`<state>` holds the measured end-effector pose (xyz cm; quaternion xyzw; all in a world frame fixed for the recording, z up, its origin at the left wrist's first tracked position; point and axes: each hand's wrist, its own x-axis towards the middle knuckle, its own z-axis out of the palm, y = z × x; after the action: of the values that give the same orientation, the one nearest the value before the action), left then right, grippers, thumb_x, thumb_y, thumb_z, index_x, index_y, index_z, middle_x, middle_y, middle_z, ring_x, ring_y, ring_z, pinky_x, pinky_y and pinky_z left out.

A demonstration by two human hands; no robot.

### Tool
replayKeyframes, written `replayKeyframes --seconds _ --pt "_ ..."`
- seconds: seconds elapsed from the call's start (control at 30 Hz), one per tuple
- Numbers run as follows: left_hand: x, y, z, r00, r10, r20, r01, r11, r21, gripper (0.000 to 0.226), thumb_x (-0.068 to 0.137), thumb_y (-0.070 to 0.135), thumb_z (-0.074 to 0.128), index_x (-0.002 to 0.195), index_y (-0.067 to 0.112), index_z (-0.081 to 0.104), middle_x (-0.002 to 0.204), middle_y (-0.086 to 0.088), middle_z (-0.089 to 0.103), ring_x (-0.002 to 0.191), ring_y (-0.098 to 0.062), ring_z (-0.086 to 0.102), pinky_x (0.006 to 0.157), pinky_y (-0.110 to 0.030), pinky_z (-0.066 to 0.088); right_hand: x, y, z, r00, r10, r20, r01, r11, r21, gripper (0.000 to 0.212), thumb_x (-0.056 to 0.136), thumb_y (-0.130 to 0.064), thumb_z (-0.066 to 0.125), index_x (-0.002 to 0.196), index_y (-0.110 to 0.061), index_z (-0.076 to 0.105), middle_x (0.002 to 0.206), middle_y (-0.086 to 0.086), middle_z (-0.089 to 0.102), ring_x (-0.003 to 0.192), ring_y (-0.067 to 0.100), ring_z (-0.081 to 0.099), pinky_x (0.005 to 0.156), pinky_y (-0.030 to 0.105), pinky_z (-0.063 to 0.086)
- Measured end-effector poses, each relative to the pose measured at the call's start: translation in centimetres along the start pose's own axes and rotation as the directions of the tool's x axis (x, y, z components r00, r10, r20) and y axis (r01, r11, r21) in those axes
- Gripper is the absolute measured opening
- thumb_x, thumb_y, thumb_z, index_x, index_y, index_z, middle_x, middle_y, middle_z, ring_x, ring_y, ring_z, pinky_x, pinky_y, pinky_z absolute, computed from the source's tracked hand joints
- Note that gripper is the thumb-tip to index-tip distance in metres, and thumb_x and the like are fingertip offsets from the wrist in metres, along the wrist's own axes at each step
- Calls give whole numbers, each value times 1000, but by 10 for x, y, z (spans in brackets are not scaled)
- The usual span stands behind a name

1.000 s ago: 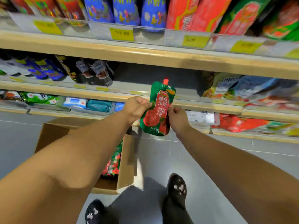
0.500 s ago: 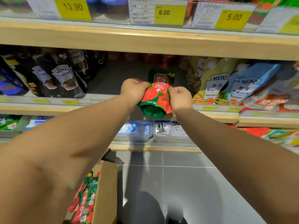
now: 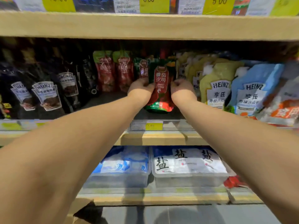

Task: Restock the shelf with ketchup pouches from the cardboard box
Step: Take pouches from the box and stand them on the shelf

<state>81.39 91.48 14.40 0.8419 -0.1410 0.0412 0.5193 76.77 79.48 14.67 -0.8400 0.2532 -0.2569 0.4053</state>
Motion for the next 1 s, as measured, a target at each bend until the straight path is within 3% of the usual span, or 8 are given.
replayKeyframes --seconds 0.17,0.27,0.47,0.6,0.63,0.77,0.93,1.0 --pt "-17 -14 20 1000 4 -6 -4 1000 -30 41 90 10 47 130 16 52 130 -12 58 116 -29 56 92 -25 44 -6 11 2 1000 -17 16 19 996 -83 31 96 -32 37 116 -19 57 113 12 64 89 27 56 74 28 36" --pt "-24 -17 24 998 52 -18 -52 999 5 48 87 10 49 135 18 48 135 -9 54 119 -26 53 88 -22 40 -12 20 3 999 -36 -13 35 998 -44 30 96 -30 36 113 -17 58 110 15 65 88 30 57 71 28 36" --pt "-46 -15 19 998 62 8 -62 980 187 56 78 23 62 131 17 45 129 -14 52 109 -32 56 93 -41 50 -25 17 -2 999 -3 40 -2 994 109 26 95 -19 41 110 -5 57 99 16 61 88 29 57 65 27 38" --pt "-57 -10 14 1000 22 3 -22 965 263 54 78 26 60 127 14 42 124 -14 52 106 -33 55 88 -42 50 -42 11 -10 996 69 -47 -61 986 156 24 94 -25 44 74 -12 47 96 17 62 84 31 56 68 30 38" --pt "-57 -9 14 999 29 27 -36 949 313 50 79 26 59 125 13 43 123 -14 52 107 -33 55 88 -41 50 -44 12 -10 998 63 -18 -60 987 147 24 94 -24 43 74 -11 47 100 18 63 83 30 54 70 31 39" --pt "-54 -10 15 995 37 98 -77 888 453 49 84 29 54 126 9 36 127 -18 47 111 -37 52 91 -44 48 -46 16 -4 996 52 78 -58 996 69 30 95 -17 37 111 1 54 113 19 60 87 27 51 73 28 35" --pt "-41 -9 20 991 -15 130 -51 869 492 50 88 28 49 130 9 33 130 -18 46 114 -36 50 92 -40 46 -33 20 -1 981 85 177 -99 992 73 32 92 -15 38 116 -1 54 116 18 61 104 34 59 83 32 48" --pt "-37 -10 25 988 -12 153 -59 889 455 48 86 28 51 129 10 39 129 -15 49 114 -33 51 94 -42 46 -26 20 0 969 87 232 -100 994 47 34 90 -11 40 120 -3 53 121 17 59 112 32 56 87 33 46"
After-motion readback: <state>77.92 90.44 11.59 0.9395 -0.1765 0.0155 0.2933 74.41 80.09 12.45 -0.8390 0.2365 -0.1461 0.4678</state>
